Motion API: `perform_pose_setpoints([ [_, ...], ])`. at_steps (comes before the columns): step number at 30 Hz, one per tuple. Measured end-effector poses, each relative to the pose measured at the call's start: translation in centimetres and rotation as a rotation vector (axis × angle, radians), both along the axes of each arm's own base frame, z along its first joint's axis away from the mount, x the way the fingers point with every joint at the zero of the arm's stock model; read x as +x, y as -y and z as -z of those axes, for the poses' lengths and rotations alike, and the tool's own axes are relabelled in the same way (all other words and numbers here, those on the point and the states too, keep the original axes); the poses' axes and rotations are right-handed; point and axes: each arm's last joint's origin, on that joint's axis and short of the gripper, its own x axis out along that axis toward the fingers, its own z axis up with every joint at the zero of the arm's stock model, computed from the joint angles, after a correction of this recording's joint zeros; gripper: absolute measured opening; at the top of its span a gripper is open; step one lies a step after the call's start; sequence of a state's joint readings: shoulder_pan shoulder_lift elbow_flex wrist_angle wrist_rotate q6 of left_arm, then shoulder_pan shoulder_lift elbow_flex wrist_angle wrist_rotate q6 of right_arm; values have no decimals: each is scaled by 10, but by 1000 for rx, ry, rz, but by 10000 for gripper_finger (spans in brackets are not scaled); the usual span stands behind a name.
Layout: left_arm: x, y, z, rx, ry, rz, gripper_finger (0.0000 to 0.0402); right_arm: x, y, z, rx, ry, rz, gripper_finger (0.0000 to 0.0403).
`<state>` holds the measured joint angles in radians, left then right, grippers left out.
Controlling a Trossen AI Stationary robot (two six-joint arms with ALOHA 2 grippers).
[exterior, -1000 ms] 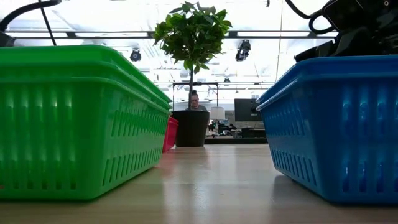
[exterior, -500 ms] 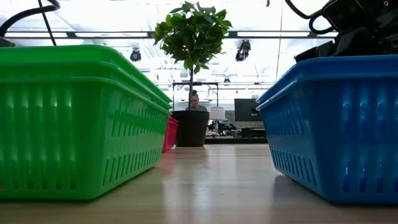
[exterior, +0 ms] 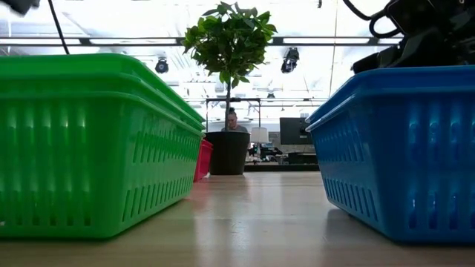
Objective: Stack baskets by color
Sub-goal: Stack the bottom red basket on top of the top red baskets
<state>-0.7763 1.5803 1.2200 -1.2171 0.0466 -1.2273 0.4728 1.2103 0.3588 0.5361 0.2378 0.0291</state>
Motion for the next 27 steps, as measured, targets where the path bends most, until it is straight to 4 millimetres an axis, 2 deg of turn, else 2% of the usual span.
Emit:
perform_pose_setpoints([
  [6,22,-2,-36,-27,136,-43,0,-4,1,-13,-29,67,-36,9],
  [11,41,-3,-61,-13,262,-5,0,-7,5,-25,-35,126,-110,9],
  [17,70,-4,-74,32,327,80,0,-16,15,-37,-45,198,-111,9],
  [27,113,-13,-94,169,231,239,0,-27,21,-39,-33,139,-99,9],
])
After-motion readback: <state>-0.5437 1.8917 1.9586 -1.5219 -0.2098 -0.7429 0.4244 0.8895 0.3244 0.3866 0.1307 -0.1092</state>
